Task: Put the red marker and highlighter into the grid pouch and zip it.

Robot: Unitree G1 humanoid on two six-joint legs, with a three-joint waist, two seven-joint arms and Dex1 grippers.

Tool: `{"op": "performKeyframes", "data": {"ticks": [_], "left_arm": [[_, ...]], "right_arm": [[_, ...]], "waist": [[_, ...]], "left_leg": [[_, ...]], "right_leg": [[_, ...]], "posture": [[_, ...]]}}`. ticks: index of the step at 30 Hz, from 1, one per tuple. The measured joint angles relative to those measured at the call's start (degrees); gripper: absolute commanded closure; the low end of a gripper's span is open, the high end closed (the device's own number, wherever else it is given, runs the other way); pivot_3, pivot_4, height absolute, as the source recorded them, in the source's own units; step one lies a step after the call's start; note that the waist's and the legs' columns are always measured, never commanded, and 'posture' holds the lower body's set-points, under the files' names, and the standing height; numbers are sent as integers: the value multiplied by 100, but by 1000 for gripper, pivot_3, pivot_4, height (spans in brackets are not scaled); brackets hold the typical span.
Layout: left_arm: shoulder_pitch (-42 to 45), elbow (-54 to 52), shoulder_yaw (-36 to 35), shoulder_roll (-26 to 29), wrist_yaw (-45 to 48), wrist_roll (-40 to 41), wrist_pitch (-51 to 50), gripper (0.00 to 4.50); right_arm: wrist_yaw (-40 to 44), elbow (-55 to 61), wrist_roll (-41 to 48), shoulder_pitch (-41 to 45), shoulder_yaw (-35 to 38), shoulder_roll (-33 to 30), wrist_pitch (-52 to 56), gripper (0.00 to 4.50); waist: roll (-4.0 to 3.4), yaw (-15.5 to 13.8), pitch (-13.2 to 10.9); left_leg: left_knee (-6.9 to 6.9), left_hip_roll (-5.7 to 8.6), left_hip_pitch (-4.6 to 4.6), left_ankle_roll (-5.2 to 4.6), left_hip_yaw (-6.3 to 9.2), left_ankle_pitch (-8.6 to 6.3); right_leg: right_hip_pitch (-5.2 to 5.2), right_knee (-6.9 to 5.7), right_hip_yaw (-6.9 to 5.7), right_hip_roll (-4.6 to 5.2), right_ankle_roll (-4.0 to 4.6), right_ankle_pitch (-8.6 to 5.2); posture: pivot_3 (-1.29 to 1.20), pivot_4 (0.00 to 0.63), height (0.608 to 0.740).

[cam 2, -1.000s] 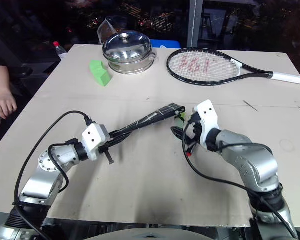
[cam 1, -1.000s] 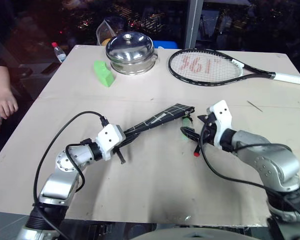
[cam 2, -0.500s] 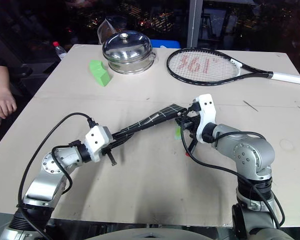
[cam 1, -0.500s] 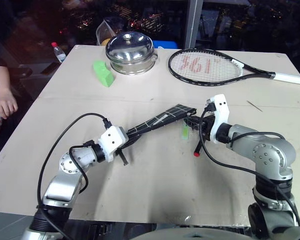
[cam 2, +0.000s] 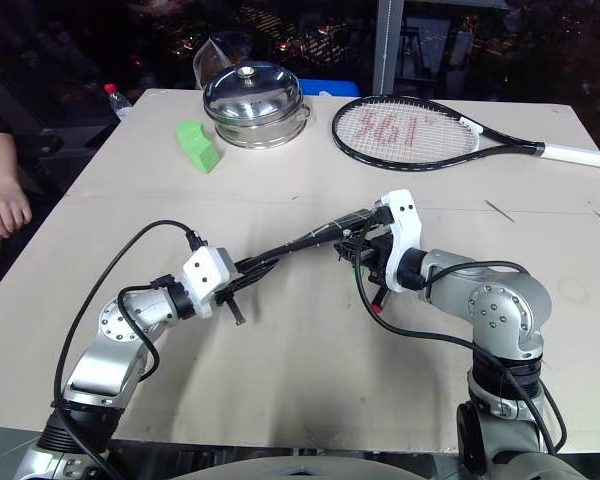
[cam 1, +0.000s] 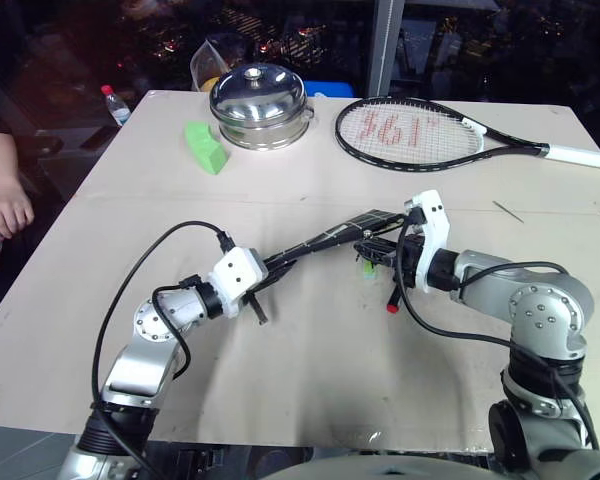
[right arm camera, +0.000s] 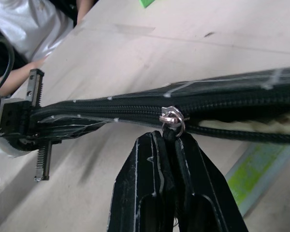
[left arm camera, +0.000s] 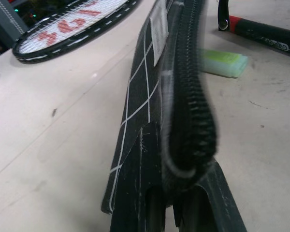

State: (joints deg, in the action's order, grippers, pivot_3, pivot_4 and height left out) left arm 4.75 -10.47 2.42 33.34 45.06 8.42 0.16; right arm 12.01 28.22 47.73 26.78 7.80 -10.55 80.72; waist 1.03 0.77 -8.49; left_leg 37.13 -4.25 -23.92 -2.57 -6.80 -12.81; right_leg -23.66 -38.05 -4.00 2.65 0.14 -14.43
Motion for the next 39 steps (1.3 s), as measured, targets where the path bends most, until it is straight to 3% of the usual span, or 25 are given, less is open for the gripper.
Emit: {"op": "performKeyframes", "data": {"ticks": [10, 22, 25, 28, 31, 32, 33, 34, 36, 37, 39], "left_arm": [[465, 0, 289, -355, -265, -261, -188, 4500], [1295, 241, 733, -1035, -837, -780, -614, 4500], [1294, 232, 707, -1132, -919, -752, -724, 4500], [1176, 131, 635, -1075, -854, -577, -751, 4500], [1033, 109, 413, -809, -735, -418, -745, 4500], [1031, 108, 369, -767, -716, -380, -737, 4500], [1031, 107, 341, -757, -701, -369, -726, 4500], [1032, 104, 316, -747, -642, -353, -705, 4500], [1025, 104, 315, -728, -609, -319, -697, 4500], [1024, 104, 312, -722, -586, -308, -684, 4500], [1027, 105, 319, -724, -527, -266, -630, 4500]], "right_arm": [[16, -481, 4, 623, -202, 349, 196, 4419], [455, -1154, -200, 1024, -967, 299, -28, 4419], [650, -1116, -336, 991, -1147, 40, -327, 3618], [1020, -684, -408, 676, -1186, -640, -676, 2156], [1324, -40, -305, 313, -898, -1266, -847, 2156], [1377, 70, -217, 267, -777, -1349, -853, 2578], [1395, 133, -150, 251, -679, -1358, -856, 2718], [1368, 257, 81, 256, -380, -1322, -862, 3384], [1254, 294, 210, 309, -106, -1269, -880, 3797], [1113, 254, 209, 389, -1, -1172, -885, 4330], [827, 72, 160, 616, 14, -968, -908, 4443]], "waist": [[-1, 2, -1], [0, 8, -1], [0, 4, -1], [1, -15, -3], [3, 1, -5], [2, 4, -6], [3, 4, -6], [2, 4, -6], [3, 1, -6], [2, 7, -6], [2, 13, -6]], "left_leg": [[0, 1, -4, 0, 1, 0], [0, 2, -6, -1, 1, 0], [-2, 2, -6, 0, 4, 0], [-2, 5, -13, -1, 7, 0], [-2, 5, -16, -2, 7, -1], [-2, 4, -15, -2, 8, -1], [-2, 2, -14, -1, 9, 0], [-2, 1, -12, -1, 11, 0], [-1, 0, -11, -1, 11, 0], [-1, 0, -11, -1, 8, 0], [-2, 0, -11, -1, 7, 0]], "right_leg": [[-1, 1, -1, -2, 0, 0], [-1, 3, 0, -8, -2, 1], [-2, 3, -1, -8, -3, 1], [-2, 10, -4, -1, -5, 0], [-6, 11, -4, 1, -6, 0], [-7, 9, -4, 0, -6, -1], [-7, 8, -4, -1, -6, -1], [-6, 6, -5, -4, -6, -1], [-6, 6, -5, -6, -6, -1], [-7, 6, -2, -6, -5, -1], [-7, 6, -1, -6, -5, 0]], "posture": [[0, 150, 740], [0, 150, 740], [0, 150, 740], [0, 150, 740], [0, 150, 740], [0, 150, 740], [0, 150, 740], [0, 150, 740], [0, 150, 740], [0, 150, 740], [0, 150, 740]]}}
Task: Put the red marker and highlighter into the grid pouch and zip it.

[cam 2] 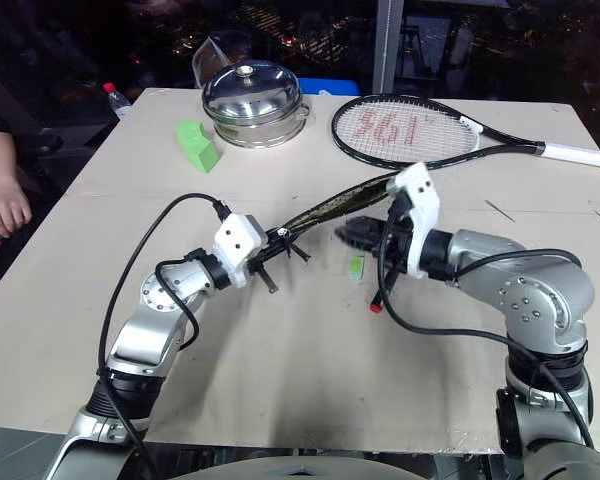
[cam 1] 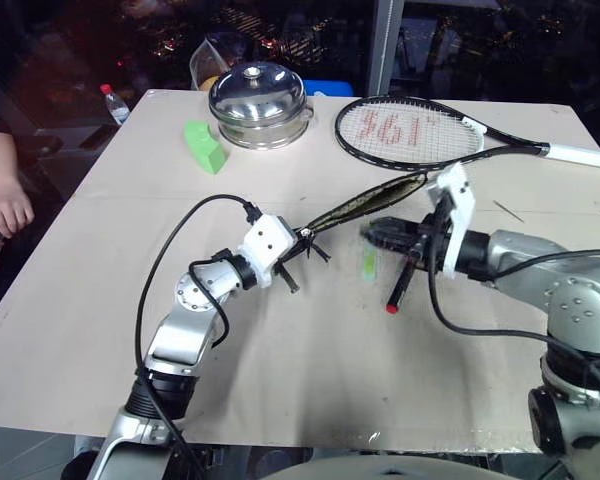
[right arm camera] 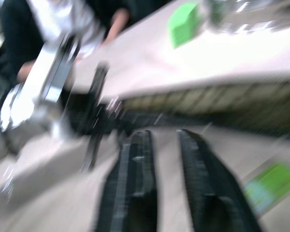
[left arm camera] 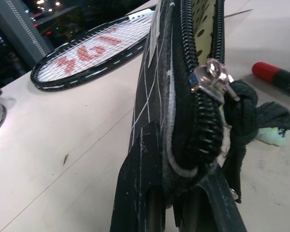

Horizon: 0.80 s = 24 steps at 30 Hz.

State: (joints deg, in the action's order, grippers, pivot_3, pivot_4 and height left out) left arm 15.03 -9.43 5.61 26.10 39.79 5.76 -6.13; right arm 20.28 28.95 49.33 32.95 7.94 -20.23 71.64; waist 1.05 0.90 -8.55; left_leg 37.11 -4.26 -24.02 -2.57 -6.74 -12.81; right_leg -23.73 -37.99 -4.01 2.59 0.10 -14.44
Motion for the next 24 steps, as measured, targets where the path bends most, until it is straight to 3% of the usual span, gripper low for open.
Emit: {"op": "performKeyframes", "data": {"ticks": [4, 8, 10, 11, 12, 17, 24], "left_arm": [[4, 2, 18, 15, 50, -1, 97, 4500], [54, 2, 27, 28, 71, -1, 132, 4500], [63, 3, 63, 72, 95, -13, 133, 4500], [62, 3, 65, 90, 101, -15, 132, 4500], [64, 3, 65, 160, 106, -32, 132, 4500], [84, 1, 67, 380, 117, -186, 127, 4500], [44, -1, -7, 627, 119, -226, 91, 4500]], "right_arm": [[-405, -512, -266, 235, -156, 227, -42, 4443], [-446, -855, -929, 287, -841, -133, -246, 4443], [-52, -873, -1930, 367, -2050, -1034, -1124, 4443], [46, -885, -2157, 394, -2288, -1183, -1334, 4443], [386, -956, -3013, 571, -3124, -1586, -2190, 4443], [1027, -1761, -5141, 1208, -4696, -1750, -4556, 4443], [1386, -2583, -6243, 1411, -4846, -1424, -5911, 1248]], "waist": [[0, -25, 0], [-1, -24, -1], [-7, -17, -6], [-7, -14, -7], [-8, -5, -9], [-8, 29, -11], [-8, -21, -14]], "left_leg": [[-2, 3, -6, 0, -1, 0], [2, 8, -16, -1, -4, 0], [4, 11, -18, -2, -7, 0], [4, 10, -18, -2, -7, 0], [3, 9, -18, -2, -8, 0], [0, -9, -17, 8, -10, 5], [2, -6, -26, 29, -17, 18]], "right_leg": [[-2, 2, -2, 2, 0, 0], [-8, 4, -1, 7, 0, 1], [-14, 4, 0, 6, -5, -2], [-16, 4, 0, 6, -17, -9], [-20, 3, 1, 4, -22, -12], [-32, -4, 7, -29, -23, -13], [-33, -1, 9, -27, -1, 0]], "posture": [[0, 150, 740], [0, 150, 740], [0, 150, 740], [0, 150, 740], [0, 150, 740], [0, 150, 740], [0, 150, 740]]}}
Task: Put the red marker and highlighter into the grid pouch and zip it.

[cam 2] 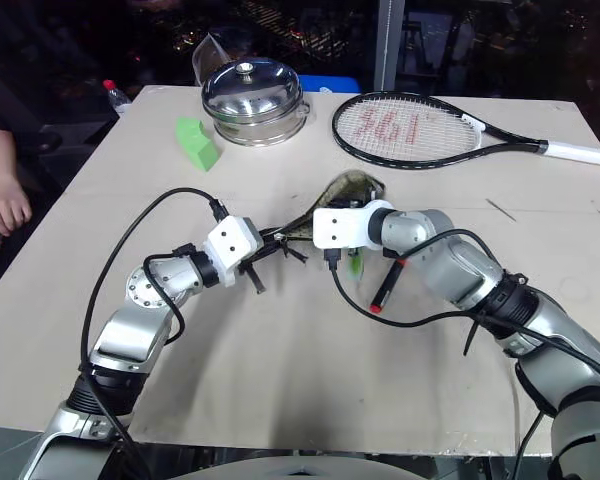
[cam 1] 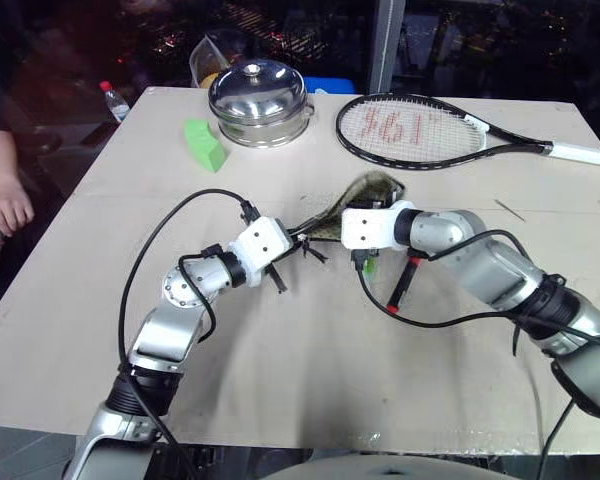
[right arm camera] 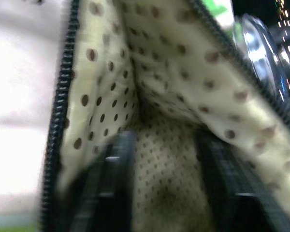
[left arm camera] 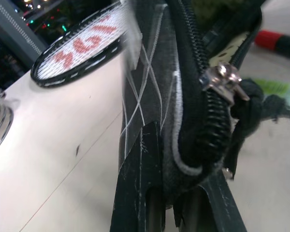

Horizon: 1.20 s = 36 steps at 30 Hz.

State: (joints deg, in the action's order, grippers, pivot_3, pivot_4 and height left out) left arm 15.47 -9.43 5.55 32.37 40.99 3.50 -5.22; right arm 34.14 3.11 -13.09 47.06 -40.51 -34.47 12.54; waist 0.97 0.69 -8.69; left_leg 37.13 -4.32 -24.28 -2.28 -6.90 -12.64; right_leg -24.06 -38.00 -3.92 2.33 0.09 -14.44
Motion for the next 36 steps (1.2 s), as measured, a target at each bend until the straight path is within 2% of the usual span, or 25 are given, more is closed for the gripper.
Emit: {"op": "performKeyframes", "data": {"ticks": [1, 3, 6, 10, 13, 15, 19, 23, 30, 33, 34, 35, 36], "left_arm": [[-24, -1, -44, 25, 0, 4, 0, 4500], [-104, -1, -131, 115, -3, 14, -12, 4500], [-221, 2, -299, 160, -6, 62, -53, 4500], [-298, 163, -567, 399, 13, 116, -12, 4500], [-357, 395, -772, 623, 69, 120, 82, 4500], [-378, 467, -877, 701, 108, 120, 108, 4500], [-480, 520, -973, 794, 131, 119, 237, 4500], [-594, 514, -1006, 800, 118, 119, 278, 4500], [-753, 382, -1043, 808, 91, 117, 271, 4500], [-800, 335, -1057, 808, 43, 113, 273, 4500], [-822, 327, -1057, 808, 38, 113, 276, 4500], [-830, 326, -1057, 808, 37, 113, 276, 4500], [-843, 325, -1057, 808, 33, 113, 278, 4500]], "right_arm": [[52, -16, -48, -12, 34, 0, -74, 745], [143, 3, -14, -122, 273, 11, -109, 36], [448, 327, 616, -466, 998, 162, 443, 36], [1342, 1357, 2091, -896, 1986, -11, 1782, 36], [1605, 1736, 2408, -1051, 2187, -333, 2427, 36], [1385, 1603, 2331, -1067, 2181, -239, 3021, 36], [199, 1208, 2310, -1058, 2542, 1112, 4714, 36], [-820, 1193, 2226, -1047, 2762, 2102, 6150, 36], [-1765, 880, 1840, -766, 2602, 2568, 7066, 36], [-1909, 750, 1830, -666, 2587, 2673, 7119, 800], [-1923, 708, 1838, -664, 2574, 2697, 7096, 1184], [-1924, 701, 1845, -665, 2570, 2701, 7089, 1762], [-1931, 691, 1858, -665, 2565, 2703, 7082, 2102]], "waist": [[0, 1, 0], [0, 0, 0], [1, -6, 0], [0, -9, -1], [0, 6, 0], [1, 20, 0], [2, 30, 1], [4, -9, 2], [13, 23, 9], [15, 38, 10], [15, 39, 12], [16, 39, 12], [16, 39, 12]], "left_leg": [[2, 1, -2, 1, 0, 1], [3, 2, -3, 2, 0, 1], [4, 2, -6, 3, 7, 2], [4, 2, -9, -15, 17, -9], [4, 2, -6, -17, 19, -10], [4, 1, -4, -16, 17, -10], [2, -2, -11, -10, 12, -6], [13, 11, -53, 12, 8, 8], [18, 9, -43, -5, 7, -1], [18, 8, -37, -4, 5, -1], [18, 8, -34, -4, 5, -1], [20, 9, -33, -4, 4, -1], [22, 8, -33, -4, 4, 0]], "right_leg": [[-1, 1, 0, 10, 0, 0], [-1, 0, -4, 25, 0, 0], [-1, -1, -10, 25, 1, 1], [0, -2, -20, 26, 2, 2], [0, -2, -24, 29, 3, 1], [-1, -4, -22, 29, 4, 1], [-19, -23, -15, 27, 7, 2], [-61, -50, -11, 38, 5, 4], [-61, -62, -9, 35, 5, 2], [-61, -70, -6, 35, 5, 2], [-59, -72, -5, 35, 4, 2], [-59, -75, -5, 35, 4, 2], [-59, -76, -5, 35, 4, 2]], "posture": [[0, 150, 740], [0, 150, 740], [0, 150, 740], [0, 150, 740], [0, 150, 740], [0, 150, 740], [0, 150, 740], [0, 150, 740], [0, 150, 740], [0, 150, 740], [0, 150, 740], [0, 150, 740], [0, 150, 740]]}}
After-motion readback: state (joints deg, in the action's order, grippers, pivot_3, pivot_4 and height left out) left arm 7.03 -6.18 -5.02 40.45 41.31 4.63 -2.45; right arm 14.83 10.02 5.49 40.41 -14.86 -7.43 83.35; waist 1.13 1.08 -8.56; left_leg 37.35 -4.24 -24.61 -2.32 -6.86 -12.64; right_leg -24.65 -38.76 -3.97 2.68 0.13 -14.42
